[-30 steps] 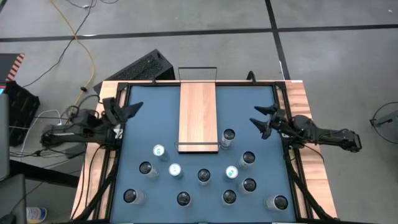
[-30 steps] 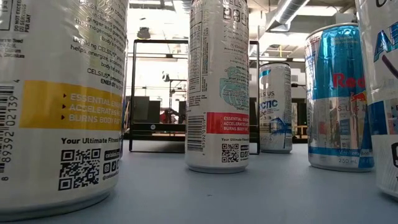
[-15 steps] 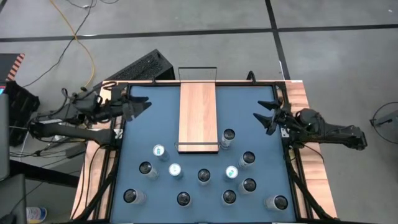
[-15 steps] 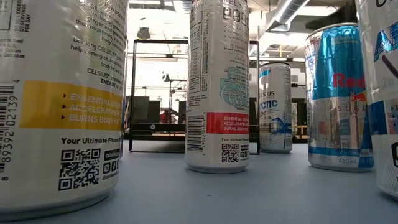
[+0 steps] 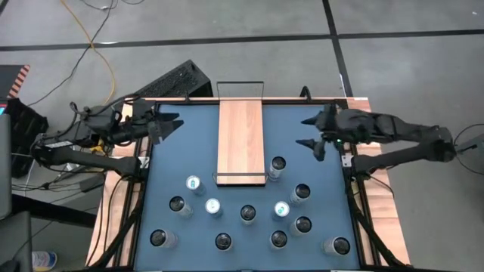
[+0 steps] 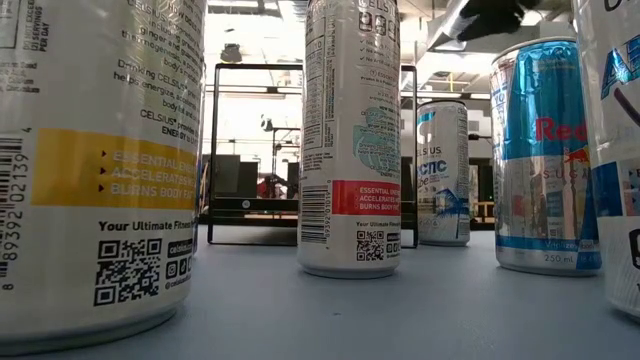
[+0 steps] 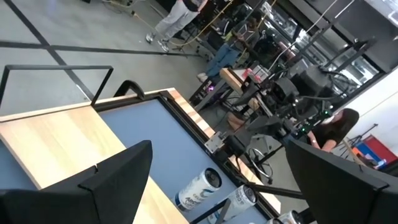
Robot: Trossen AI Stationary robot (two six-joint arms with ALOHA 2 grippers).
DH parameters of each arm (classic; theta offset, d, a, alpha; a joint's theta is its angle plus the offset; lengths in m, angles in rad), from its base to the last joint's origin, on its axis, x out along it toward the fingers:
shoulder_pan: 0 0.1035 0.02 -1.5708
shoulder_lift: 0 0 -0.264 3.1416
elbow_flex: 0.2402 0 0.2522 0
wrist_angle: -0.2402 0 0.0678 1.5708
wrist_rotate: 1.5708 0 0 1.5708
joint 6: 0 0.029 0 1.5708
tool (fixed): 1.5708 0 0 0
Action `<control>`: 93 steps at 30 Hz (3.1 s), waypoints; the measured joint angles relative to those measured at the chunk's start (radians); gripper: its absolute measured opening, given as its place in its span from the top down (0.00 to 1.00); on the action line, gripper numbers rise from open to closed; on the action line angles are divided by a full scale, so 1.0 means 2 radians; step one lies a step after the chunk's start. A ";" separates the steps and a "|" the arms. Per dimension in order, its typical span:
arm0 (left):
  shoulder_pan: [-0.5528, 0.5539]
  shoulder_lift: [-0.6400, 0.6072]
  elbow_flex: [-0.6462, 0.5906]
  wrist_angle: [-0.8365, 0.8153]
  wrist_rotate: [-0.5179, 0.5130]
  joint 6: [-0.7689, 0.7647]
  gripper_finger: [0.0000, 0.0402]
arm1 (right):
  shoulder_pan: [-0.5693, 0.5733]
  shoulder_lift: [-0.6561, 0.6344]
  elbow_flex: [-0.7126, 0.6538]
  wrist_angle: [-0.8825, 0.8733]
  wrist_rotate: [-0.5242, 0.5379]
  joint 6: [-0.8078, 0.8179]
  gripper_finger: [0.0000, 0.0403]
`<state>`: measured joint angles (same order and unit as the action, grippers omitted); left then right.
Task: Place canned beverage on shelf
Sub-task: Put the top white-blue soda can on the shelf
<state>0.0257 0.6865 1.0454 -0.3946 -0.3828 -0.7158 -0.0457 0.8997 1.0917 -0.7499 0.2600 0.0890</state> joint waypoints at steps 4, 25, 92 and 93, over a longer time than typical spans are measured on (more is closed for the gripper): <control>0.000 0.000 0.000 0.000 0.000 -0.001 0.10 | 0.018 0.075 0.068 -0.075 -0.001 0.007 0.16; 0.000 0.000 0.000 -0.021 -0.012 -0.002 0.10 | 0.056 0.233 0.101 -0.104 -0.054 -0.044 0.16; 0.000 0.000 -0.001 -0.035 -0.025 -0.026 0.10 | 0.047 0.314 0.097 -0.102 -0.088 -0.160 0.43; 0.000 0.000 -0.001 -0.035 -0.025 -0.026 0.10 | 0.047 0.314 0.097 -0.102 -0.088 -0.155 0.45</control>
<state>0.0255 0.6872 1.0442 -0.4652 -0.4335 -0.7673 0.0486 1.5280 1.2858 -0.9538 0.0838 -0.2211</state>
